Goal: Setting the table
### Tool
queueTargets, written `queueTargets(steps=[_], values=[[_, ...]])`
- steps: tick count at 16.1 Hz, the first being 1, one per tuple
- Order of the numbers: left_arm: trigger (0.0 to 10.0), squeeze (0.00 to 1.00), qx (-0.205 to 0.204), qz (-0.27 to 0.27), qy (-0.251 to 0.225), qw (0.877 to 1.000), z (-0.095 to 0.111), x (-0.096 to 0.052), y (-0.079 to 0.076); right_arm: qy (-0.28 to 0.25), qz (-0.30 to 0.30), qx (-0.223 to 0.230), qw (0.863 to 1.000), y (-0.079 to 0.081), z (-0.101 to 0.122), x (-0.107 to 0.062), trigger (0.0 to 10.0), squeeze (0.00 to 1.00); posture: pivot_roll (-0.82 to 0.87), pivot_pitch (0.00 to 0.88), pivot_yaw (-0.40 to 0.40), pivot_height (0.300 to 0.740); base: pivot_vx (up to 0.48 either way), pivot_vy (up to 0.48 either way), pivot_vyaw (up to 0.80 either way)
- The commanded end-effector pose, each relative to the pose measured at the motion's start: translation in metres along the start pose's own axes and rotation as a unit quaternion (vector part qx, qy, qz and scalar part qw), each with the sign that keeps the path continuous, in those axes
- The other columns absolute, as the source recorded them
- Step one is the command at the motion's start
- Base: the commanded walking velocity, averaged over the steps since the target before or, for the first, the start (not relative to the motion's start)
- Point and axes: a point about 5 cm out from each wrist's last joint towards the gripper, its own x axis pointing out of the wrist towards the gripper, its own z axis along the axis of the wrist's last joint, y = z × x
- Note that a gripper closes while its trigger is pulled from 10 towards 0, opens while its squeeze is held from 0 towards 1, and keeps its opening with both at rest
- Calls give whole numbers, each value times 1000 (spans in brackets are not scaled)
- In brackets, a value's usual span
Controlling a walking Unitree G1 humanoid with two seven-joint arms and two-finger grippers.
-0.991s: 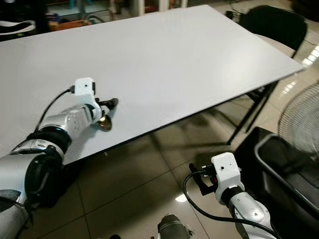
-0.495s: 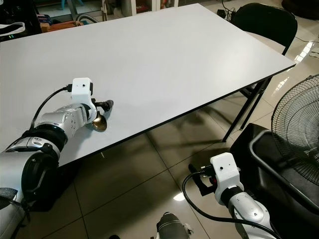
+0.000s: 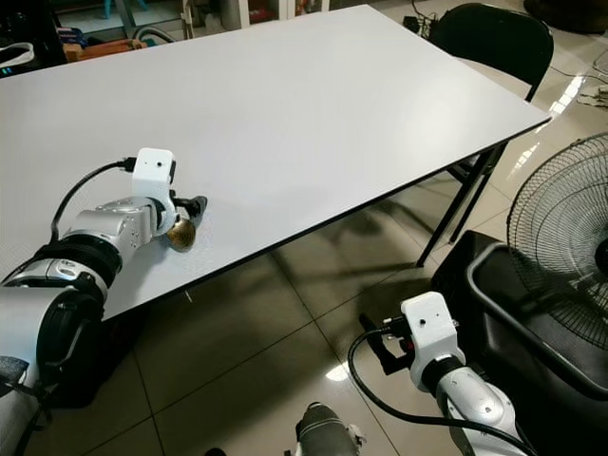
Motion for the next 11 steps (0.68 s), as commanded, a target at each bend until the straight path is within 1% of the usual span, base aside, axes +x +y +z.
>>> queueTargets(steps=[1, 4, 6, 7, 8, 9, 10, 11], values=[[10000, 0, 5, 27, 39, 999, -15, 0, 12, 10, -1, -4, 1000, -1, -5, -2, 10000, 0, -406, 115, 17, 740, 0, 0, 0], [10000, 0, 4, 39, 27, 999, -10, -1, 16, 11, -1, -5, 1000, -2, -7, -2, 10000, 0, -406, 116, 12, 740, 0, 0, 0], [10000, 0, -6, 50, 14, 999, -5, -2, 19, 11, -1, -5, 1000, -2, -8, -1, 10000, 0, -401, 115, 13, 740, 0, 0, 0], [10000, 0, -22, 57, -10, 998, 2, -3, 21, 10, -1, -5, 1000, -2, -7, 0, 10000, 0, -399, 113, 10, 740, 0, 0, 0], [10000, 0, -61, 53, -46, 996, 12, -4, 21, 6, 0, -5, 1000, -2, -6, 1, 10000, 0, -398, 112, 7, 740, 0, 0, 0], [10000, 0, -79, 46, -71, 993, 20, -5, 21, 1, -2, -3, 1000, -3, -4, 1, 10000, 0, -394, 109, 5, 740, 0, 0, 0], [10000, 0, -118, 36, -126, 984, 35, -9, 23, -8, -6, -3, 1000, -4, -1, 3, 10000, 0, -386, 102, 1, 740, 0, 0, 0], [10000, 0, -127, 34, -141, 981, 39, -10, 24, -11, -7, -3, 1000, -4, 1, 4, 10000, 0, -380, 99, 1, 740, 0, 0, 0]])
